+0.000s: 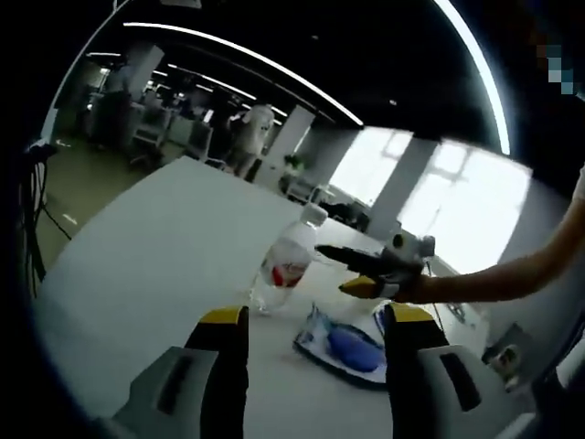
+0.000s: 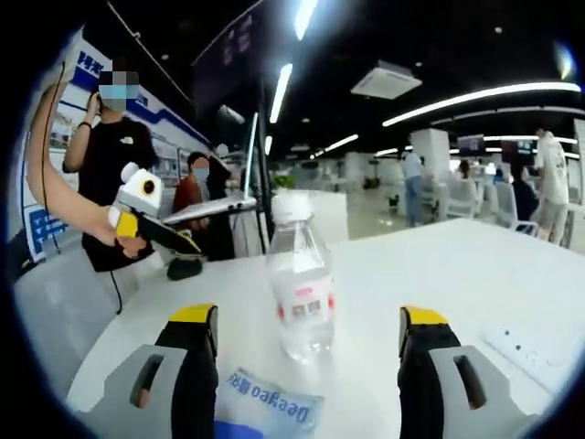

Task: Arrange the tabletop items into an orderly group along one side of the table until the central work area is clear of visible clutter.

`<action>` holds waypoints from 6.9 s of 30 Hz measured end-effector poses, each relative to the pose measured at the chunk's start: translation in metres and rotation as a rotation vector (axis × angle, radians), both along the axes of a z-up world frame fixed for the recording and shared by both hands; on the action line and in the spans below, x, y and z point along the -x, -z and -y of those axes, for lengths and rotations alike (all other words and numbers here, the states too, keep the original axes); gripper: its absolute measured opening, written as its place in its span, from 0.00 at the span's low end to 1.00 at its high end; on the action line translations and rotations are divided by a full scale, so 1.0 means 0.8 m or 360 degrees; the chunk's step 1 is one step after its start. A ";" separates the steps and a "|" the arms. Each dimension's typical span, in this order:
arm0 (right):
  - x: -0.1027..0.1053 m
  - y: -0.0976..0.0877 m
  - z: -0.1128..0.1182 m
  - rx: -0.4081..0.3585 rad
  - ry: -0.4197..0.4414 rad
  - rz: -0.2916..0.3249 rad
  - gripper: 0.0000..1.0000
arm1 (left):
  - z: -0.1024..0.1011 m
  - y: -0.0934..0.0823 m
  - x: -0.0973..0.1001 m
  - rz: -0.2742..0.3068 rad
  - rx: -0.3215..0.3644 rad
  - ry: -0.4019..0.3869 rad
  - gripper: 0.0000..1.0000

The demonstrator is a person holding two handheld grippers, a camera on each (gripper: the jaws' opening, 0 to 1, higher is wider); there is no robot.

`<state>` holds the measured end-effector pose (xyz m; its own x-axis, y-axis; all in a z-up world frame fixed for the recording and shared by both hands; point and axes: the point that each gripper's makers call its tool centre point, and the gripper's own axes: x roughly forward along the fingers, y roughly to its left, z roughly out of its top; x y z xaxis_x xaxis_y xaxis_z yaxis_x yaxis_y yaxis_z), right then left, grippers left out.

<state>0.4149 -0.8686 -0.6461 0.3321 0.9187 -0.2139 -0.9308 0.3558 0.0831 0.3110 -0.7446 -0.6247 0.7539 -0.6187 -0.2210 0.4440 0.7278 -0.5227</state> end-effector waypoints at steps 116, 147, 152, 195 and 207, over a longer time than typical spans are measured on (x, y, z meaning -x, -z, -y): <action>-0.027 0.041 0.273 -0.0244 0.0949 -0.1318 0.00 | 0.004 0.030 0.044 -0.0199 -0.0176 0.0060 0.70; -0.020 -0.002 0.140 0.0533 0.0047 -0.0240 0.00 | -0.008 0.026 0.068 -0.0173 -0.0095 -0.0044 0.71; -0.020 0.004 0.115 0.0654 -0.0120 -0.0099 0.00 | -0.014 0.029 0.074 -0.0172 -0.0083 -0.0066 0.71; 0.001 0.058 -0.004 0.0862 -0.0603 0.0130 0.00 | -0.042 0.039 0.081 -0.0151 -0.0003 -0.0180 0.70; 0.006 0.061 -0.003 0.0887 -0.0628 0.0134 0.00 | -0.045 0.040 0.085 -0.0150 0.0008 -0.0196 0.70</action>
<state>0.4098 -0.8662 -0.6945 0.0315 0.7348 -0.6775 -0.9948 -0.0426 -0.0924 0.2429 -0.7086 -0.6570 0.8004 -0.5239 -0.2914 0.3003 0.7710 -0.5615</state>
